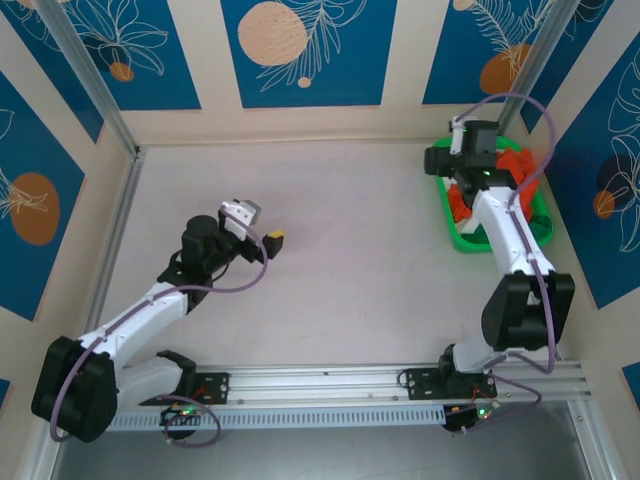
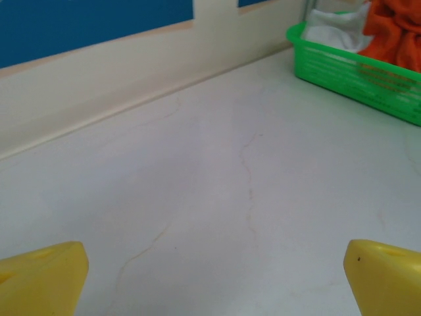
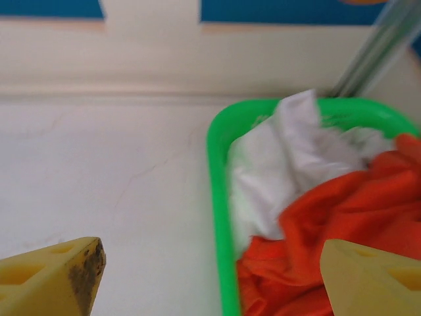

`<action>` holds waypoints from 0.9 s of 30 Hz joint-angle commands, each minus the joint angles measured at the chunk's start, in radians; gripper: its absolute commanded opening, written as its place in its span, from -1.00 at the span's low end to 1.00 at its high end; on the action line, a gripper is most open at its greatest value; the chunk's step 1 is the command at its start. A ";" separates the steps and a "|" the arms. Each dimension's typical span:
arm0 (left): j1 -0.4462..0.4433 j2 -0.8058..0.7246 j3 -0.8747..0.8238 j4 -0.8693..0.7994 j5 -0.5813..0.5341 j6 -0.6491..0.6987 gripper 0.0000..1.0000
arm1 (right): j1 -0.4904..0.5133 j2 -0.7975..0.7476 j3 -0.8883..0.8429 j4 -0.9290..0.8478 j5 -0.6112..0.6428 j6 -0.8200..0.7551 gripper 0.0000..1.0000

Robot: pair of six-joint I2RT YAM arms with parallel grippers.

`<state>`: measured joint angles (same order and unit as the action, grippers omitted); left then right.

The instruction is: Fold and stack the t-shirts

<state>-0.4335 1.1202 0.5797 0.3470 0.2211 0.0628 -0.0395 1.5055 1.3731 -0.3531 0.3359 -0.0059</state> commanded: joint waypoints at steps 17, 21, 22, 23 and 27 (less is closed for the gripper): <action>-0.140 0.152 0.086 0.117 0.169 0.058 1.00 | -0.153 0.243 0.089 -0.078 0.181 0.002 -0.83; -0.141 0.150 0.087 0.109 0.163 0.066 1.00 | -0.138 0.129 0.091 -0.044 0.160 0.023 -1.00; -0.141 0.151 0.089 0.109 0.162 0.068 0.99 | -0.135 0.102 0.097 -0.039 0.150 0.035 -1.00; -0.141 0.152 0.091 0.107 0.162 0.070 1.00 | -0.135 0.076 0.110 -0.042 0.127 0.057 -1.00; -0.141 0.165 0.098 0.111 0.165 0.075 1.00 | -0.129 -0.001 0.184 -0.052 0.029 0.104 -1.00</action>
<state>-0.5617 1.2701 0.6418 0.4339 0.3595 0.1146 -0.1825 1.5883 1.4734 -0.4343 0.4538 0.0433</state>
